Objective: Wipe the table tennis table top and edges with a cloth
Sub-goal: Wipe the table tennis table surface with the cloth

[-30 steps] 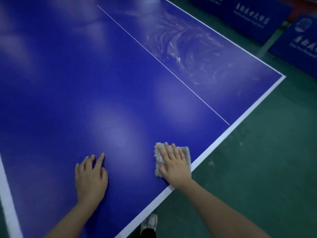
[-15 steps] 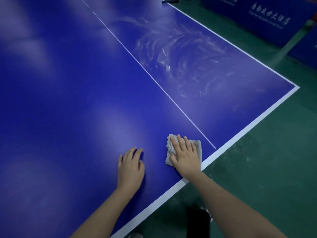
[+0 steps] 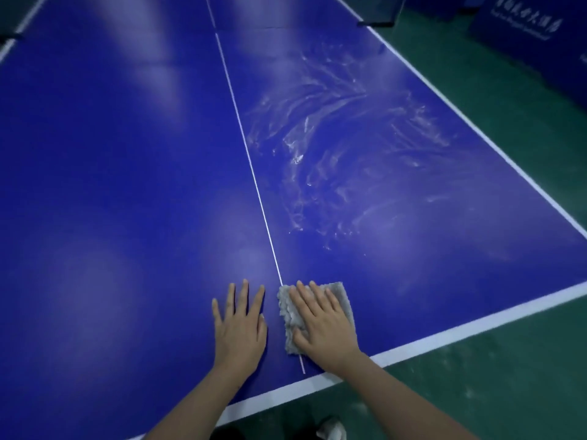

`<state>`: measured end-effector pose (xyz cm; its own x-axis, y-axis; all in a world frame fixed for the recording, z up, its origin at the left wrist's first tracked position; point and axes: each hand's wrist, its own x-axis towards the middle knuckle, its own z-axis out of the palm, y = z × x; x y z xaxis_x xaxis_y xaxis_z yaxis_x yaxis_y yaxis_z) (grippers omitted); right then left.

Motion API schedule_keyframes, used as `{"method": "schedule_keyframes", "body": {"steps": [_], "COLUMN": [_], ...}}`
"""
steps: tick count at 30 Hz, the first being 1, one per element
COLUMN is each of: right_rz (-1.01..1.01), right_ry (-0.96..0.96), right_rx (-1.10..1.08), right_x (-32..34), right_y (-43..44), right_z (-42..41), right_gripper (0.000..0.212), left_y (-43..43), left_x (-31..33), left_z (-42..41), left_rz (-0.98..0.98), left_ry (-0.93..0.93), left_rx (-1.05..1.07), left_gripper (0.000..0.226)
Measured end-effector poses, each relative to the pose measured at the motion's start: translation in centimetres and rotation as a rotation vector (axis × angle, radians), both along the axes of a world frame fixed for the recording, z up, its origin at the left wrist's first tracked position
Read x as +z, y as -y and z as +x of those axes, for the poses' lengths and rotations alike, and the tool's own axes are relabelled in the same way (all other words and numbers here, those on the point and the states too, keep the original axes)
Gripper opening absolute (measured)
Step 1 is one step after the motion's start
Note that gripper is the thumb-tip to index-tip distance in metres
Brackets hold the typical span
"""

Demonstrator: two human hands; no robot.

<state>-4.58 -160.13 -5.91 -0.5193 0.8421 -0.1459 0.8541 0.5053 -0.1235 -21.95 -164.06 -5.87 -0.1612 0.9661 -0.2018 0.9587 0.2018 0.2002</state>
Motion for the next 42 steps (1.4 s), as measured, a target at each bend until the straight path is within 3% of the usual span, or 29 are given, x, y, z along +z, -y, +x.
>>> {"method": "schedule_keyframes", "body": {"steps": [9, 12, 17, 21, 23, 27, 30, 32, 35, 37, 39, 42], "right_rz": [-0.048, -0.031, 0.103, 0.124, 0.079, 0.112, 0.049, 0.038, -0.079, -0.155, -0.201, -0.129], "right_ry": [-0.043, -0.021, 0.092, 0.170, 0.129, 0.030, -0.022, -0.068, -0.170, -0.211, -0.211, -0.173], "right_rx": [0.078, 0.134, 0.646, 0.930, 0.833, 0.339, 0.211, 0.319, 0.752, 0.928, 0.943, 0.788], "right_x": [-0.6, 0.1, 0.3, 0.2, 0.2, -0.2, -0.5, -0.9, -1.2, -1.2, -1.0, -0.3], "right_y": [-13.7, -13.4, -10.9, -16.8, -22.0, -35.2, -40.4, -38.0, -29.7, -29.2, -33.0, -41.0], "right_z": [-0.7, -0.5, 0.9, -0.8, -2.5, -6.7, -9.1, -9.1, -5.3, -3.8, -5.9, -12.9], "right_gripper": [0.063, 0.060, 0.064, 0.071, 0.069, 0.060, 0.062, 0.062, 0.070, 0.073, 0.071, 0.060], "left_y": [-5.2, -9.2, -17.9, -22.5, -23.5, -23.5, -23.6, -23.6, -23.7, -23.8, -23.8, -23.8], "left_x": [-0.5, -0.7, -1.1, -1.4, -1.7, -2.1, -1.9, -1.7, -1.3, -1.0, -1.0, -1.1], "left_z": [0.5, -0.5, -3.8, -5.5, -5.7, -5.7, -5.8, -5.7, -5.6, -5.6, -5.6, -5.7], "left_rz": [-0.004, 0.011, 0.154, 0.157, 0.160, 0.180, 0.163, 0.148, 0.132, 0.125, 0.122, 0.116], "left_ry": [-0.070, -0.048, 0.007, 0.001, -0.009, -0.041, -0.071, -0.090, -0.100, -0.092, -0.090, -0.082], "left_rx": [0.000, 0.015, 0.161, 0.246, 0.273, 0.287, 0.306, 0.309, 0.323, 0.328, 0.330, 0.344], "left_gripper": [0.054, 0.057, 0.050, 0.052, 0.051, 0.049, 0.056, 0.061, 0.060, 0.058, 0.057, 0.057]}}
